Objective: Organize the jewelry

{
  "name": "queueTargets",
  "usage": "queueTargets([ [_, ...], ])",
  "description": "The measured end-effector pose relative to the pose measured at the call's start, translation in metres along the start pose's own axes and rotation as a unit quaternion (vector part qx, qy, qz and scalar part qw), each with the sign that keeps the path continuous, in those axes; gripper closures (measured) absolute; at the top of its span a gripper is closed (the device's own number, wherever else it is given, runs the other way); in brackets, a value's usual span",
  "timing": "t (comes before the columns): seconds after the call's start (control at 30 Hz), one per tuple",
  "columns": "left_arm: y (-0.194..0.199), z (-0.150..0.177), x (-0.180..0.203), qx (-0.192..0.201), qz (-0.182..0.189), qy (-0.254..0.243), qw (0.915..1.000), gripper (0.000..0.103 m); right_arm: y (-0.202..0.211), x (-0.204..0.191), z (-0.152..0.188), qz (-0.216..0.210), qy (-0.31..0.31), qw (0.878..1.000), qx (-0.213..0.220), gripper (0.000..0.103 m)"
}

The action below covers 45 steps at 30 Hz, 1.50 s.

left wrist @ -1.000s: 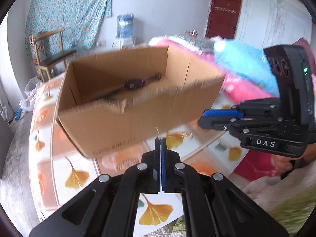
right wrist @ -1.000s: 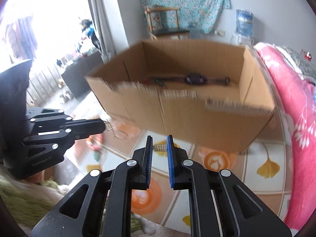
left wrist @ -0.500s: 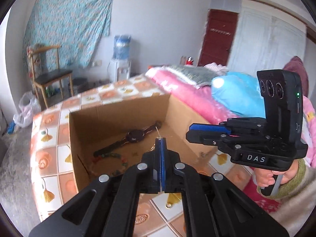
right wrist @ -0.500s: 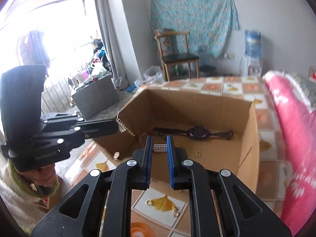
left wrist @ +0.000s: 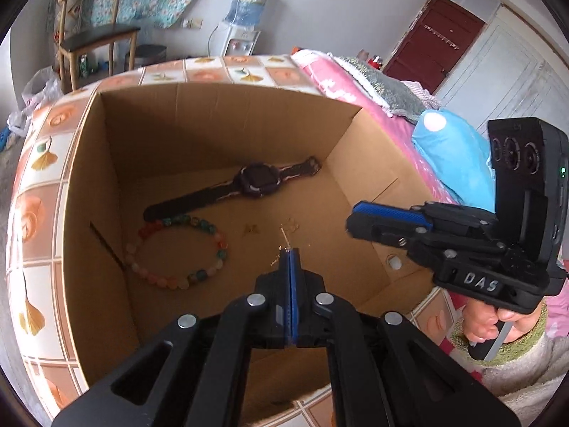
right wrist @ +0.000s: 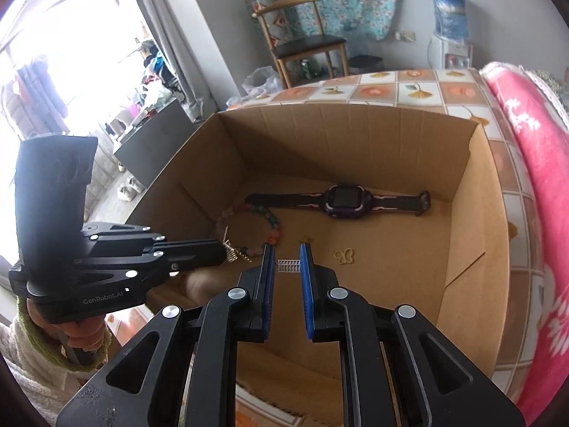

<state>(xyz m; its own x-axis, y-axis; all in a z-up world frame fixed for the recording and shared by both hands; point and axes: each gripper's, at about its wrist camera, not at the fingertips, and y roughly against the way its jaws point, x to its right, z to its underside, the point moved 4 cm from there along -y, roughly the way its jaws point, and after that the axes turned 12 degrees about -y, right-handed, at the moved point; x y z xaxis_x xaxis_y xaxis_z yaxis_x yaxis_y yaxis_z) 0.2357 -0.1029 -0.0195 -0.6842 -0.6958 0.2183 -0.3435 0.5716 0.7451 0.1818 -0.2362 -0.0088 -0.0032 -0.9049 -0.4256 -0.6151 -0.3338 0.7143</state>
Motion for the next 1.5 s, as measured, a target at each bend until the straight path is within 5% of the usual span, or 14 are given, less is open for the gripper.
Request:
queueTargets([
  [0.6,0.014,-0.003,-0.009,0.025,0.007,0.012,0.9996,0.102,0.025,0.013,-0.018,-0.009,-0.031,0.998,0.045,0.086],
  [0.8,0.048,-0.003,0.0,0.063,-0.014,-0.013,0.9978,0.102,0.056,0.009,-0.018,-0.023,-0.026,0.996,0.078,0.072],
  [0.9,0.071,0.006,0.012,0.09,-0.027,-0.044,0.9946,0.092,0.076,0.006,-0.011,-0.029,-0.012,0.995,0.099,0.059],
  [1.03,0.092,0.032,0.021,0.106,-0.04,-0.056,0.992,0.084,0.104,0.006,0.017,-0.048,0.012,0.991,0.121,0.055],
  [1.3,0.104,0.092,0.031,0.097,-0.018,-0.042,0.9942,0.074,0.096,0.013,0.084,-0.072,0.018,0.996,0.04,0.055],
  [1.5,0.063,0.105,0.041,0.048,-0.024,-0.055,0.997,0.072,0.035,0.011,0.107,-0.002,0.019,1.0,-0.01,0.055],
])
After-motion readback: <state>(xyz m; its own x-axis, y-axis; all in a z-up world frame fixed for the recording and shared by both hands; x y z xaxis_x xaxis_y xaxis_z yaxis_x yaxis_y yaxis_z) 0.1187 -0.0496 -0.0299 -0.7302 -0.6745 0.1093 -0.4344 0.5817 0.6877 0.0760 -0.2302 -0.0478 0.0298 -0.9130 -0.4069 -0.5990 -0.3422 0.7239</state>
